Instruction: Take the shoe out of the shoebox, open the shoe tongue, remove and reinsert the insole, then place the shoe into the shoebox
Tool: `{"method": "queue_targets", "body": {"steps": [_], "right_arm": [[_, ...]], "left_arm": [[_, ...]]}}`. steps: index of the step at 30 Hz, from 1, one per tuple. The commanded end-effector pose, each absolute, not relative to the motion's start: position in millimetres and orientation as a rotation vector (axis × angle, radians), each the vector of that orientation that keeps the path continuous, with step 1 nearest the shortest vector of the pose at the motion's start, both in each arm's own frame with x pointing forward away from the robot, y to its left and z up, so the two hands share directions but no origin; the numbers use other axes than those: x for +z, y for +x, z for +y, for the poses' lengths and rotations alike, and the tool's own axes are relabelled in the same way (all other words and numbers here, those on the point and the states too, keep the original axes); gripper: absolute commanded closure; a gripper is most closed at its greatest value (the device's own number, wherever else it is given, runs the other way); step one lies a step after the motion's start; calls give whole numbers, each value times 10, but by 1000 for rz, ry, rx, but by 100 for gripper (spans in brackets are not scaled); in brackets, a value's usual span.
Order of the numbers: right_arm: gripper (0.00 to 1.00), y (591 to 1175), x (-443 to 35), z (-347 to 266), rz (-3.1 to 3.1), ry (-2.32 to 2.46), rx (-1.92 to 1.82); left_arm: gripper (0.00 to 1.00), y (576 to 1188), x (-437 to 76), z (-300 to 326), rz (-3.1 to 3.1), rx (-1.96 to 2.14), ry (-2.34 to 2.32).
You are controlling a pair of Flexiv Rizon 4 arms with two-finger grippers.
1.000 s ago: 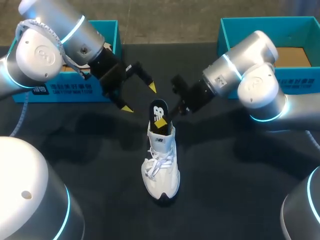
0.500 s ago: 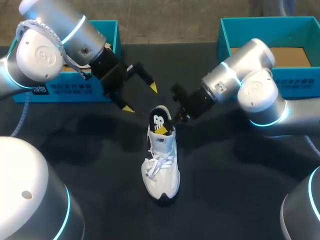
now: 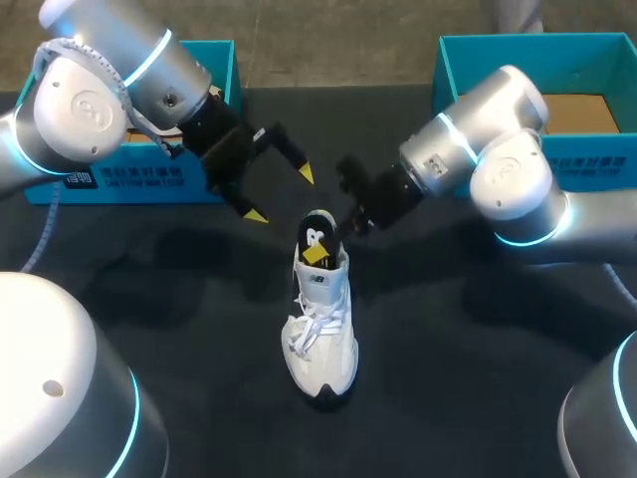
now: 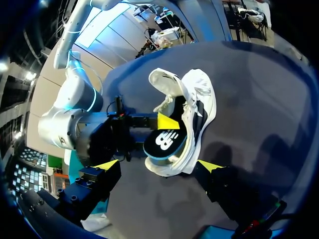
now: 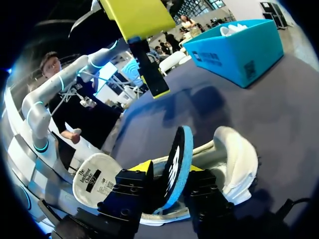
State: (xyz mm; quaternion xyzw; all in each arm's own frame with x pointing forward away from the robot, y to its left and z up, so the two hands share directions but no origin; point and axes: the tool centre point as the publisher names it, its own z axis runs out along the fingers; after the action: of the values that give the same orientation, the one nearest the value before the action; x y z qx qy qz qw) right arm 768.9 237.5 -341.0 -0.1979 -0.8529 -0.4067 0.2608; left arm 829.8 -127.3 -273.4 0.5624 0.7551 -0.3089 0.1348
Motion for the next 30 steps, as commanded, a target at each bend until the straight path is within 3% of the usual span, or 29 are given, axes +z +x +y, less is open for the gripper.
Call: {"method": "queue_targets", "body": {"steps": [1,7,11,30], "right_arm": [[67,7712,-3313,2299,-2335,-551,-1090],[74,7847,-3329,2305,-2342,-531,-1082],[100,7909,-3345,2349,-2341,-501,-1089],[100,7665,-3484,2360,-2303,-499,-1026]], "left_arm": [[0,8292,-2729,-1247,2190,-890,1624],[0,8279,-2719,-1207,2197,-885,1607],[0,8273,-2716,-1193,2204,-880,1601],[0,8254,-2727,-1236,2209,-880,1608]]}}
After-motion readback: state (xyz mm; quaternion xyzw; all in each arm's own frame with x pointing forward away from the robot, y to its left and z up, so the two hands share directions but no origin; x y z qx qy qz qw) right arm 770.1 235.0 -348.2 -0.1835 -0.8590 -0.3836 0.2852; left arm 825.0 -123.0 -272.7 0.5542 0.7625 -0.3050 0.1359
